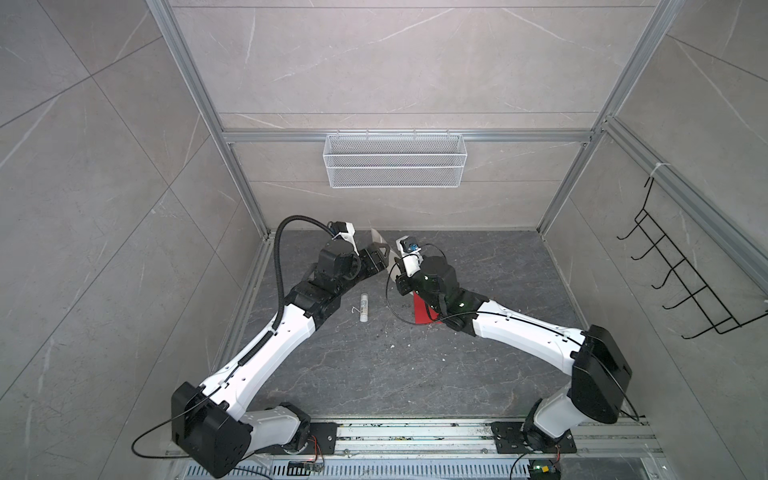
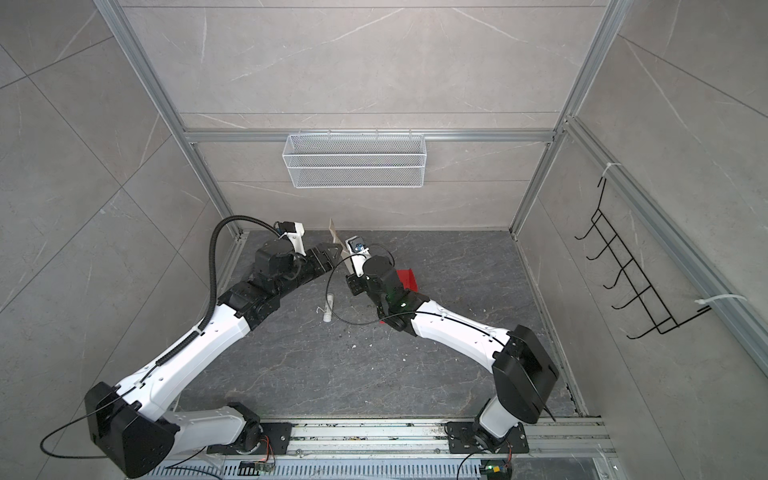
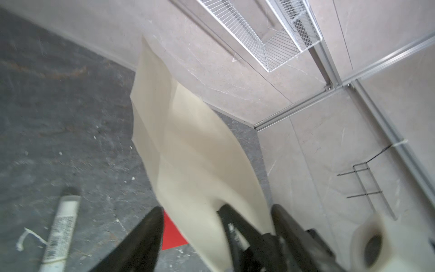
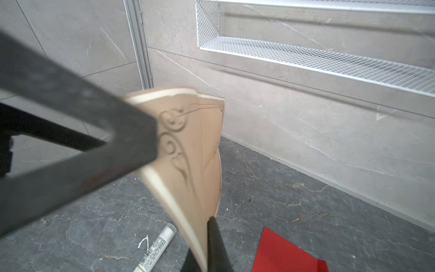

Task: Place the letter into the envelope and seal it
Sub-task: 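Grasp the raised letter's edge with the right gripper while left gripper holds it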

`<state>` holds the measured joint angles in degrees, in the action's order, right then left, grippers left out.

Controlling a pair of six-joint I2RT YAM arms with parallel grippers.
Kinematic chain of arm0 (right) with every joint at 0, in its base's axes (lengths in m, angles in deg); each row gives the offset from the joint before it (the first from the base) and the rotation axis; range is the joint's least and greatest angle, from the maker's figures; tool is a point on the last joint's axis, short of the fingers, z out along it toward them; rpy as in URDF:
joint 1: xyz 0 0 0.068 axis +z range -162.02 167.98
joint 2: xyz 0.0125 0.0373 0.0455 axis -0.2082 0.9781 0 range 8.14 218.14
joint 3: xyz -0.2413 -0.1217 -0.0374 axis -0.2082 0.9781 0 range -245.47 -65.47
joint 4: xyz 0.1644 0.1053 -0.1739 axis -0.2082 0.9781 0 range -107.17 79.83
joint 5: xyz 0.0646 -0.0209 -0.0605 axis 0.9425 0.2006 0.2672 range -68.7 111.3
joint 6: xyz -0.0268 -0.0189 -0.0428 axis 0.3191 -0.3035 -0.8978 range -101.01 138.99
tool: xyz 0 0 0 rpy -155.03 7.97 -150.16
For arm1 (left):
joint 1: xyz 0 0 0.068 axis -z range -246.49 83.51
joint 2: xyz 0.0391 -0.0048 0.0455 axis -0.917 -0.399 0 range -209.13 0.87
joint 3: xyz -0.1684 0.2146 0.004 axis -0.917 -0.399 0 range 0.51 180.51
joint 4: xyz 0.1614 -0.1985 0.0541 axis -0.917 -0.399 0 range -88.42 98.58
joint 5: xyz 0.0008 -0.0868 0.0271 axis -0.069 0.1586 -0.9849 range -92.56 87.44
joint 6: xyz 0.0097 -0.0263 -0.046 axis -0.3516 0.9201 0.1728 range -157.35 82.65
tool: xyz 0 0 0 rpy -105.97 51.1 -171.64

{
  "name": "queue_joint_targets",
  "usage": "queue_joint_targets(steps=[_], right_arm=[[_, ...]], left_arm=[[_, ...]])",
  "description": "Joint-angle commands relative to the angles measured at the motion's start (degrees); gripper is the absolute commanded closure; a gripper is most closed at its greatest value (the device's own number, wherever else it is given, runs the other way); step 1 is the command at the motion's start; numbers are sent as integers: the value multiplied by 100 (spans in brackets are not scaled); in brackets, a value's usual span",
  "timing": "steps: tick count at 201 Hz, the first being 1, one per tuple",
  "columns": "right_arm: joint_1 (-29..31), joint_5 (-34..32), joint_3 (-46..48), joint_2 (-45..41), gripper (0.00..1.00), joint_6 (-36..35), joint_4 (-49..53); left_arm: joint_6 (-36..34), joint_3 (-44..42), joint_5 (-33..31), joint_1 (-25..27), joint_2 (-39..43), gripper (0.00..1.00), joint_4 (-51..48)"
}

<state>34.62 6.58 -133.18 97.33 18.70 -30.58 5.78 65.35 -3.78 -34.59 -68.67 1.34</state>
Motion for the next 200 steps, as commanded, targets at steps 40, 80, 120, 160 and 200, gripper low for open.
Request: queue_joint_targets(steps=[40,80,120,160,200], right_arm=[[-1197,2259,404,-1312,100,198,804],[-1699,3515,670,-1777,100,123,985],[-1908,4466,1162,-2227,100,30,710],[-1923,5072,1770,-2627,100,-54,-67],[-1912,5507,2191,-2858,100,-67,-845]], left_arm=[[-2088,-1011,573,9,1353,0,977],[-2788,-1238,1598,10,1469,0,1161],[-3072,-1728,2285,9,1541,0,1948],[-3094,-1865,2734,0,1434,0,2272],[-3041,-1967,3390,-26,1289,0,2735]])
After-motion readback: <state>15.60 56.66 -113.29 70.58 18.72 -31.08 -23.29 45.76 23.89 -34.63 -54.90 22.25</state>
